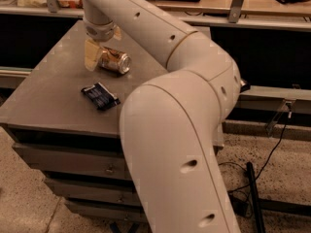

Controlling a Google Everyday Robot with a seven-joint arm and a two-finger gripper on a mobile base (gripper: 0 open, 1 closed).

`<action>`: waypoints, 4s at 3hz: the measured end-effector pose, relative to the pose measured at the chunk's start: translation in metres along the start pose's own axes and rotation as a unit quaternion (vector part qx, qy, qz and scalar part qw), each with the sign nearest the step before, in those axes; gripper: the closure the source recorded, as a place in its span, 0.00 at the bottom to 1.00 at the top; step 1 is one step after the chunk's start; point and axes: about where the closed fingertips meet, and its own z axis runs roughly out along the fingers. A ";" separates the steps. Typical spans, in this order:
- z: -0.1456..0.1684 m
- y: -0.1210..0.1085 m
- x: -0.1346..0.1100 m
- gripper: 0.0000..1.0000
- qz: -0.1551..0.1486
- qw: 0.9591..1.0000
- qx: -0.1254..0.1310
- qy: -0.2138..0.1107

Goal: Place orange can upright

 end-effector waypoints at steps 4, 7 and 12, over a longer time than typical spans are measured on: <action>-0.054 -0.024 -0.026 1.00 -0.010 0.997 0.025 -0.067; -0.137 -0.025 -0.028 1.00 -0.041 0.891 -0.104 -0.440; -0.141 -0.022 0.094 1.00 -0.056 0.812 0.056 -0.578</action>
Offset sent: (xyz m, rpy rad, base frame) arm 0.0311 -0.0255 0.0184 -0.0479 -0.0224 -0.0910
